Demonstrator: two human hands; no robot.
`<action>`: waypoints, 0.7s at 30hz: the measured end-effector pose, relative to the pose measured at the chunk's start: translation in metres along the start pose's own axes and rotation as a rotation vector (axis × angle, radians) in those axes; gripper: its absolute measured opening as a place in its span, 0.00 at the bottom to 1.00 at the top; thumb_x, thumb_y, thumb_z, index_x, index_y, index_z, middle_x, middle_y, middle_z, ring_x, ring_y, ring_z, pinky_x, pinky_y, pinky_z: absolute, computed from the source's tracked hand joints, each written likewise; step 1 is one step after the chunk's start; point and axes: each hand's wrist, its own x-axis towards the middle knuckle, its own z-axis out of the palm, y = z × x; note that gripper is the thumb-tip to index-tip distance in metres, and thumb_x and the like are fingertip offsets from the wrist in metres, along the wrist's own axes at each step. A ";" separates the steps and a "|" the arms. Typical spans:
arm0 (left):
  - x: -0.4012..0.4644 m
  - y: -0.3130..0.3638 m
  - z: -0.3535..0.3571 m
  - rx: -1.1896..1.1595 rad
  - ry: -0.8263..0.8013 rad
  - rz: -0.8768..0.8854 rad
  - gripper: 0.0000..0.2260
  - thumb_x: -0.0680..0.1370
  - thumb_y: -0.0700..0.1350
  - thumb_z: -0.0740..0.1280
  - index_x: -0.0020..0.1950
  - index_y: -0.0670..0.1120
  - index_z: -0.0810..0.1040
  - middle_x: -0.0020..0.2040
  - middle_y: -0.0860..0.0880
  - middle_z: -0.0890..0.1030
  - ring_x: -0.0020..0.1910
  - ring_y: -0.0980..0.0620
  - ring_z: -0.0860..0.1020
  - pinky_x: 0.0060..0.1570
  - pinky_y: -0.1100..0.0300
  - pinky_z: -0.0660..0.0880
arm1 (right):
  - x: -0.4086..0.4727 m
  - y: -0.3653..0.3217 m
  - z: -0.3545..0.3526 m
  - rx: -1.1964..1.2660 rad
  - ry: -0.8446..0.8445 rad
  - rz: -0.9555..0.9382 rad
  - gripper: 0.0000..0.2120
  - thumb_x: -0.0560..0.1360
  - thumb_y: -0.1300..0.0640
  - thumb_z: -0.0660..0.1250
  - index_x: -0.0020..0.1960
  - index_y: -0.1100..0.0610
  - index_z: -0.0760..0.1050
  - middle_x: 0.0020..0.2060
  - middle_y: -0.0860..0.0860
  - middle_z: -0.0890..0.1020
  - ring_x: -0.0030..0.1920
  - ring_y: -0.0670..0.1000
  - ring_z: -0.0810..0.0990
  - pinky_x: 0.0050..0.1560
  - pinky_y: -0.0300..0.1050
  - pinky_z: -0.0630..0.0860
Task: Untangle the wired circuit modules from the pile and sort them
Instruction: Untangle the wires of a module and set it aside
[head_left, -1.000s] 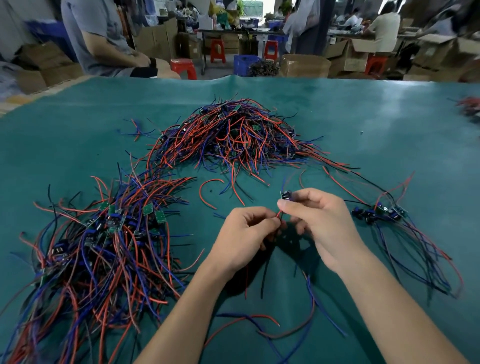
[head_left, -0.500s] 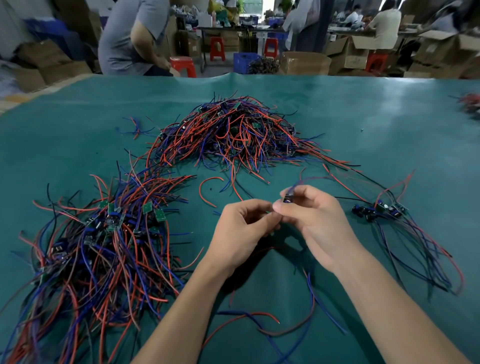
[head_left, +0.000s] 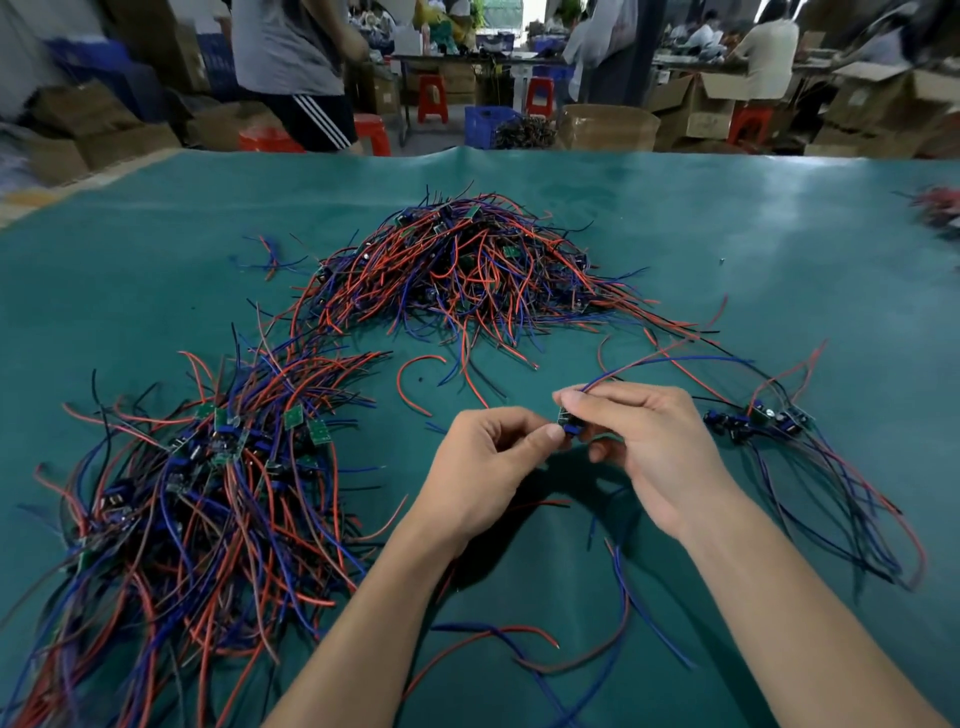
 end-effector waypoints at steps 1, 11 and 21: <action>0.000 0.000 0.000 0.008 0.004 -0.001 0.13 0.75 0.53 0.70 0.44 0.44 0.84 0.38 0.37 0.81 0.38 0.51 0.72 0.42 0.54 0.68 | 0.001 0.000 -0.003 -0.034 0.032 -0.019 0.02 0.72 0.61 0.77 0.40 0.58 0.87 0.40 0.52 0.86 0.37 0.47 0.79 0.31 0.39 0.70; 0.001 0.000 0.000 0.073 -0.021 0.010 0.13 0.75 0.54 0.69 0.41 0.45 0.84 0.34 0.44 0.72 0.36 0.50 0.65 0.39 0.55 0.60 | 0.019 -0.002 -0.041 -0.130 0.561 -0.325 0.09 0.75 0.60 0.75 0.37 0.51 0.84 0.31 0.45 0.83 0.28 0.44 0.76 0.26 0.37 0.72; 0.004 -0.003 0.000 -0.023 0.152 -0.001 0.08 0.82 0.40 0.64 0.45 0.42 0.79 0.28 0.54 0.75 0.28 0.57 0.68 0.30 0.65 0.65 | 0.011 0.001 -0.020 -0.214 0.283 -0.173 0.13 0.78 0.50 0.71 0.38 0.55 0.83 0.32 0.48 0.85 0.30 0.43 0.77 0.26 0.37 0.69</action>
